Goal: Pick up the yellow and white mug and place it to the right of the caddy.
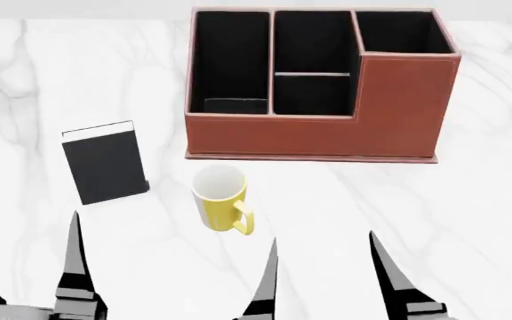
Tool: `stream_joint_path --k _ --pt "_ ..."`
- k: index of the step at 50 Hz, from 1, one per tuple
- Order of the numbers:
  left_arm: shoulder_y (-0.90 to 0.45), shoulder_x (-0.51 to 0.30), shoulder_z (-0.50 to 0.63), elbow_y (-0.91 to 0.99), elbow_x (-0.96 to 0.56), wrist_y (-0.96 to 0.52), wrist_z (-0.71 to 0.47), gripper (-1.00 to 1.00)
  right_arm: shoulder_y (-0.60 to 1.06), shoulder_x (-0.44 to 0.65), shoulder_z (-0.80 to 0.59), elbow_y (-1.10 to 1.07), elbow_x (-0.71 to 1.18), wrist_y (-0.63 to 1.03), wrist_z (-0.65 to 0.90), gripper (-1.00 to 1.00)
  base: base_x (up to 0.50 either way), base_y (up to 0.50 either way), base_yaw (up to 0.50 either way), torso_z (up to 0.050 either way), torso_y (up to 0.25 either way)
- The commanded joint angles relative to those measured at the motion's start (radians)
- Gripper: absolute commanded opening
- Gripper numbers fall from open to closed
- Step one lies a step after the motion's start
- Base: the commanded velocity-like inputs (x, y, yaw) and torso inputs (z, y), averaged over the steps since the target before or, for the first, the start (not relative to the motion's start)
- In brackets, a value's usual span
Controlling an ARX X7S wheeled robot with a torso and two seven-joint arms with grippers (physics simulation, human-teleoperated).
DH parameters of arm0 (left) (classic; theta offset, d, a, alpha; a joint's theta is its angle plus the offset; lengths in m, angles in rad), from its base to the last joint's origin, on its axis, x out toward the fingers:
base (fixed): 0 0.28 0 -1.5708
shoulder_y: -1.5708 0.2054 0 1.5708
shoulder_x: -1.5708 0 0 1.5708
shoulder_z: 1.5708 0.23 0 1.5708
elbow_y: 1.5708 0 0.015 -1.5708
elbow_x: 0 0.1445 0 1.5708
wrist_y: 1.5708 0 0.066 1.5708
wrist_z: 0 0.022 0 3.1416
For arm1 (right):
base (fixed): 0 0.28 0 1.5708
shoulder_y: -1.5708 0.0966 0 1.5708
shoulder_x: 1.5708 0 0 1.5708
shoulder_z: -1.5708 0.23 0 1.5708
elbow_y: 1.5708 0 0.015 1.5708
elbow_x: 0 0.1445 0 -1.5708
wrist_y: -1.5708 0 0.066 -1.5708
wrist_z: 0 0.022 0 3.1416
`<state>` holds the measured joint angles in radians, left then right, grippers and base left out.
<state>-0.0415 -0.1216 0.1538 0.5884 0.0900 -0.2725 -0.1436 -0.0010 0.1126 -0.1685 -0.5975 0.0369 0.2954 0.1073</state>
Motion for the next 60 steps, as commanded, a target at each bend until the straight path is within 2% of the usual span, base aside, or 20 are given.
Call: stream_joint_path --k 1,9,16,17,19,20,22,23,25,27,32,36,37,45,54,55,60 --pt "-0.031 -0.021 0.044 0.237 0.117 -0.135 -0.03 1.0 0.081 0.028 -0.045 -0.213 -0.014 0.175 -0.002 1.0 0.0 0.0 0.0 0.0 0.0" --pt "-0.066 -0.023 0.061 0.388 0.213 -0.242 -0.037 1.0 0.124 0.036 -0.044 -0.338 -0.003 0.299 0.005 1.0 0.0 0.0 0.0 0.0 0.0" --pt "-0.087 -0.026 0.079 0.448 0.278 -0.289 -0.035 1.0 0.187 0.045 -0.065 -0.445 -0.01 0.416 0.015 1.0 0.0 0.0 0.0 0.0 0.0" --pt "-0.092 -0.01 0.075 0.458 0.326 -0.294 -0.009 1.0 0.203 0.056 -0.081 -0.449 -0.012 0.42 0.023 1.0 0.0 0.0 0.0 0.0 0.0" --pt "-0.083 0.074 0.026 0.458 0.396 -0.249 0.086 1.0 0.225 0.098 -0.105 -0.45 0.026 0.415 0.075 1.0 0.0 0.0 0.0 0.0 0.0" --pt "-0.081 0.11 0.009 0.458 0.432 -0.229 0.127 1.0 0.254 0.166 -0.136 -0.45 0.091 0.406 0.157 1.0 0.0 0.0 0.0 0.0 0.0" --pt "-0.079 0.121 -0.011 0.459 0.45 -0.202 0.132 1.0 0.446 0.466 -0.306 -0.449 0.391 0.343 0.457 1.0 0.0 0.0 0.0 0.0 0.0" --pt "-0.078 0.121 -0.017 0.459 0.47 -0.184 0.128 1.0 0.555 0.572 -0.408 -0.449 0.541 0.29 0.607 1.0 0.0 0.0 0.0 0.0 0.0" --pt "-0.077 0.121 -0.028 0.459 0.484 -0.161 0.12 1.0 0.694 0.667 -0.548 -0.449 0.67 0.22 0.875 1.0 0.0 0.0 0.0 0.0 0.0" --pt "-0.071 0.121 -0.042 0.459 0.487 -0.138 0.109 1.0 0.84 0.74 -0.706 -0.449 0.72 0.139 0.988 1.0 0.0 0.0 0.0 0.0 0.0" --pt "-0.056 0.121 -0.058 0.459 0.535 -0.089 0.087 1.0 1.27 0.827 -1.205 -0.449 0.78 -0.061 1.231 1.0 0.0 0.0 0.0 0.0 0.0" --pt "-0.041 0.121 -0.08 0.459 0.532 -0.06 0.077 1.0 1.716 0.784 -1.703 -0.449 0.796 -0.255 1.44 1.0 0.0 0.0 0.0 0.0 0.0" --pt "-0.038 0.121 -0.088 0.459 0.53 -0.055 0.074 1.0 1.783 0.777 -1.772 -0.449 0.796 -0.291 1.462 1.0 0.0 0.0 0.0 0.0 0.0" --pt "0.01 0.121 -0.158 0.459 0.526 0.021 0.02 1.0 1.977 0.776 -1.902 -0.45 0.814 -0.375 1.463 1.0 0.0 0.0 0.0 0.0 0.0" --pt "0.075 0.122 -0.15 0.459 0.623 0.096 -0.08 1.0 2.155 0.778 -2.044 -0.45 0.807 -0.473 1.463 1.0 0.0 0.0 0.0 0.0 0.0" --pt "0.11 0.122 -0.184 0.459 0.588 0.13 -0.119 1.0 2.161 0.788 -2.063 -0.45 0.791 -0.492 1.463 1.0 0.0 0.0 0.0 0.0 0.0" --pt "0.22 0.122 -0.285 0.459 0.512 0.253 -0.168 1.0 2.133 0.831 -2.101 -0.45 0.726 -0.522 1.463 1.0 0.0 0.0 0.0 0.0 0.0"
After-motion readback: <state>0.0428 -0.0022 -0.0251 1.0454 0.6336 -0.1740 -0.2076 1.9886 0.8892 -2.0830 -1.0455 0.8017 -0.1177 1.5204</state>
